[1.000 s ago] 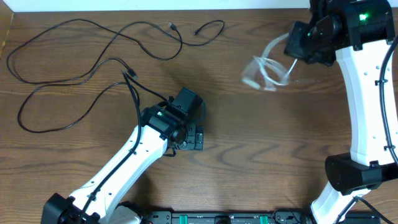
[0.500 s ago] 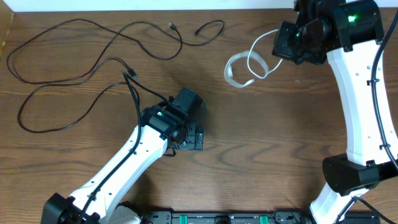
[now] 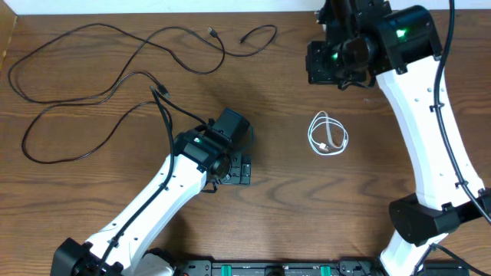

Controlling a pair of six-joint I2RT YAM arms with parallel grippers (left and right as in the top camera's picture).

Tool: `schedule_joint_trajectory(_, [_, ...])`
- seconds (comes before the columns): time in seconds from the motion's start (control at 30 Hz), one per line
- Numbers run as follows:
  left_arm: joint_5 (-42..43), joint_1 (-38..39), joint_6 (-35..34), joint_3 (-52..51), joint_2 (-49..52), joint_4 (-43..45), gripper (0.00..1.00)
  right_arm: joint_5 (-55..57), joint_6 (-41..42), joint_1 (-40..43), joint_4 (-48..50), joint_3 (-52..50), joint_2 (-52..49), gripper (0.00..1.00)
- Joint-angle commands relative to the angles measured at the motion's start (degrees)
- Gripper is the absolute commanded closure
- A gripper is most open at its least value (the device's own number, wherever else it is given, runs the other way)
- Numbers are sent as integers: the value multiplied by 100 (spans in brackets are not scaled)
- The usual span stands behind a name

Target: Untangle cables

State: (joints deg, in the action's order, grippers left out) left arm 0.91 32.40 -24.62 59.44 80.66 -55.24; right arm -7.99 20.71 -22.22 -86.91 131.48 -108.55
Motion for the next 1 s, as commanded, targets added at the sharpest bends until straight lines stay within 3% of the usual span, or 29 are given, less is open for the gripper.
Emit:
schedule_joint_trajectory(0.0, [-50, -20, -94, -31, -13, -4, 3, 671, -55, 4, -35, -31, -35, 87])
schedule_joint_trajectory(0.2, [955, -20, -166, -31, -13, 31, 3, 1851, 391, 238, -275, -35, -35, 1])
schedule_joint_trajectory(0.37, [2549, 31, -286, -31, -7, 1200, 3, 1908, 393, 1045, -361, -35, -35, 1])
schedule_joint_trajectory(0.43, [2710, 164, 0, -31, 11, 1563, 3, 1832, 391, 1344, -431, -35, -35, 1])
schedule_joint_trajectory(0.53, [2715, 350, -120, 61, 125, 2072, 3, 1825, 393, 1746, -566, -35, -35, 1])
schedule_joint_trajectory(0.83, [2632, 466, -101, 1633, 1143, 2262, 3, 1727, 391, 2116, -592, -35, -35, 1])
schedule_joint_trajectory(0.97, [2157, 627, -800, 1657, 1600, 3073, 3, 1727, 391, 2105, -590, -35, -33, 1])
